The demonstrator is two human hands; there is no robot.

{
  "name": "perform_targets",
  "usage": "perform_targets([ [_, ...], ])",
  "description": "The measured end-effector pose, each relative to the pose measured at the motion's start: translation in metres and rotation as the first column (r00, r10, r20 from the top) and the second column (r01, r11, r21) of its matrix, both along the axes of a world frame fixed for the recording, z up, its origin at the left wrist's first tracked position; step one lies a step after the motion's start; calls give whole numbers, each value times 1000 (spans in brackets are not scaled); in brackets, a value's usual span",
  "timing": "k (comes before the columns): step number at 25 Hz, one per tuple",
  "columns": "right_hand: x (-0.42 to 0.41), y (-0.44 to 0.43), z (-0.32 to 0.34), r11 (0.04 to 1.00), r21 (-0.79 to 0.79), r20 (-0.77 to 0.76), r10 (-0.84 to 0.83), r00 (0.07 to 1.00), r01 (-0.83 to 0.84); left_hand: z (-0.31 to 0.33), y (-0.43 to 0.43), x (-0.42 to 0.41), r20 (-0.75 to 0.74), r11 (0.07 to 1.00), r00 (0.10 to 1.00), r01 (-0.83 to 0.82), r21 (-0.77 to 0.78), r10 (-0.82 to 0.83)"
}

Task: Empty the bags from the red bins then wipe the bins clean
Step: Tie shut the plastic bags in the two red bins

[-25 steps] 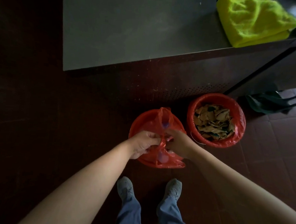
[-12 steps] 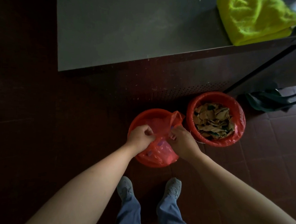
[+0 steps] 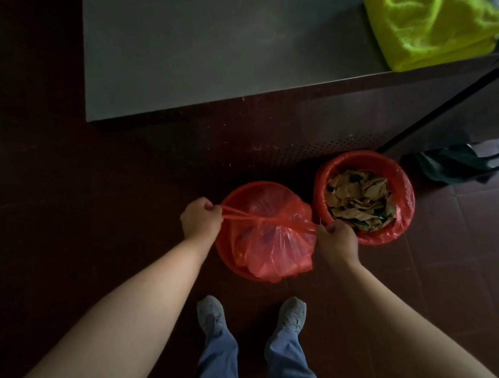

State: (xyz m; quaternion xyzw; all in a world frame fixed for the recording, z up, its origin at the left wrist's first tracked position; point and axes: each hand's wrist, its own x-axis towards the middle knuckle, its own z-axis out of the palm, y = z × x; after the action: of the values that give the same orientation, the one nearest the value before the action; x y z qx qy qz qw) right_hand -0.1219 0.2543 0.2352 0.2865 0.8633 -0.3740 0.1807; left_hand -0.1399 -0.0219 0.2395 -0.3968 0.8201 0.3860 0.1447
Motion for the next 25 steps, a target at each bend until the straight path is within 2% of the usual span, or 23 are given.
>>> perform_targets([
  [4,3,7,-7,988,45,89,-154,984,150,6,1,-1,67,986,987,-152,67,147],
  [6,4,11,-9,984,63,110,-173,979,167,5,3,1,100,989,987,-130,73,122],
  [7,4,13,-10,984,50,112,-174,978,169,5,4,2,111,995,991,-82,61,75],
  [9,0,19,-6,979,-44,95,-193,977,198,4,3,1,123,993,986,116,5,-116],
  [11,-3,23,-3,967,-158,91,-189,978,202,7,7,1,109,952,946,307,11,-306],
  [13,-8,19,3,938,-284,104,-179,978,201,9,13,1,37,927,932,354,121,-360],
  [17,-12,-7,13,860,-471,166,-130,978,195,17,28,7,-39,879,976,211,428,-216],
  [21,-16,-31,24,756,-632,201,-56,978,174,37,30,4,56,665,991,38,746,-119],
  [23,-14,-37,27,711,-687,214,2,977,149,42,26,2,80,614,989,12,789,-122],
  [25,-12,-41,31,703,-700,214,36,976,127,47,25,1,78,618,989,18,786,-128],
])
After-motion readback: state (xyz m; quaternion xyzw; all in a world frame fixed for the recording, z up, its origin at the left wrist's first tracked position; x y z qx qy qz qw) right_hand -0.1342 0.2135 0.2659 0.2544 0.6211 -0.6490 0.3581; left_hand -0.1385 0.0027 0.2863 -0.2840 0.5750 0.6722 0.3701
